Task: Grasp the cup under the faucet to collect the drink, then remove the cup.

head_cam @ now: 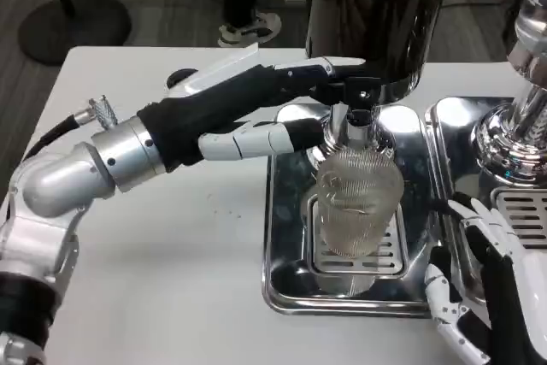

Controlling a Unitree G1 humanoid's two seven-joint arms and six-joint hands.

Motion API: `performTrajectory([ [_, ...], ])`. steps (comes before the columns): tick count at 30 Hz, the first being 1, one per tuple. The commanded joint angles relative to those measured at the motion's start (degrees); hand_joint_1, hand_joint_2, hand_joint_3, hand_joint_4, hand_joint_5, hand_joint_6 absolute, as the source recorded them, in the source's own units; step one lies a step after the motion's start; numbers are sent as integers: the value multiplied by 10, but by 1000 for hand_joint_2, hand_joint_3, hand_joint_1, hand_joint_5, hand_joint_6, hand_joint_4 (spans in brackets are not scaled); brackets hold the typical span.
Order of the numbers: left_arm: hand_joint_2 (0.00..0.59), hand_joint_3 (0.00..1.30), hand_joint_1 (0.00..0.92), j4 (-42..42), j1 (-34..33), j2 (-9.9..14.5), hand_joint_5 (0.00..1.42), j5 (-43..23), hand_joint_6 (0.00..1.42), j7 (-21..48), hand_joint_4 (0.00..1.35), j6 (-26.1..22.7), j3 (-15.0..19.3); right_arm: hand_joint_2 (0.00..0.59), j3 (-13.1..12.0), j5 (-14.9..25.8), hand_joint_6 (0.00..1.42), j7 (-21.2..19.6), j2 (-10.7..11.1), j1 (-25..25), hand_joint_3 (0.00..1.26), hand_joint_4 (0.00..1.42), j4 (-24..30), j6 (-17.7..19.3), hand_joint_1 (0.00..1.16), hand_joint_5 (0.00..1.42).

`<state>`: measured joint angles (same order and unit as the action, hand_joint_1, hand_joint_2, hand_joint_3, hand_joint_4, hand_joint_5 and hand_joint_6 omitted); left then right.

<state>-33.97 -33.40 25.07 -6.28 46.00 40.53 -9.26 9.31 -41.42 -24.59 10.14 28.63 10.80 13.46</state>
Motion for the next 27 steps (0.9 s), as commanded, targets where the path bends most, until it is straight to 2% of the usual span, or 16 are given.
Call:
performTrajectory([
  [1,55,203,0,17,-4,-2,208,-6,207,29,151,0,-3,542,-4,8,195,-6,8,-2,260,129,-10,14,371,97],
  [15,57,204,0,47,5,-2,215,-17,204,56,162,-11,-2,536,-8,31,197,-2,18,-13,260,129,-25,22,367,97],
  [19,60,204,0,42,10,9,217,-35,204,81,163,-5,5,536,7,21,197,-8,2,-13,260,129,-25,13,367,97],
  [27,62,213,0,53,19,12,221,-43,216,115,173,-11,-2,534,3,24,197,-8,-6,-14,254,129,-28,14,367,97],
])
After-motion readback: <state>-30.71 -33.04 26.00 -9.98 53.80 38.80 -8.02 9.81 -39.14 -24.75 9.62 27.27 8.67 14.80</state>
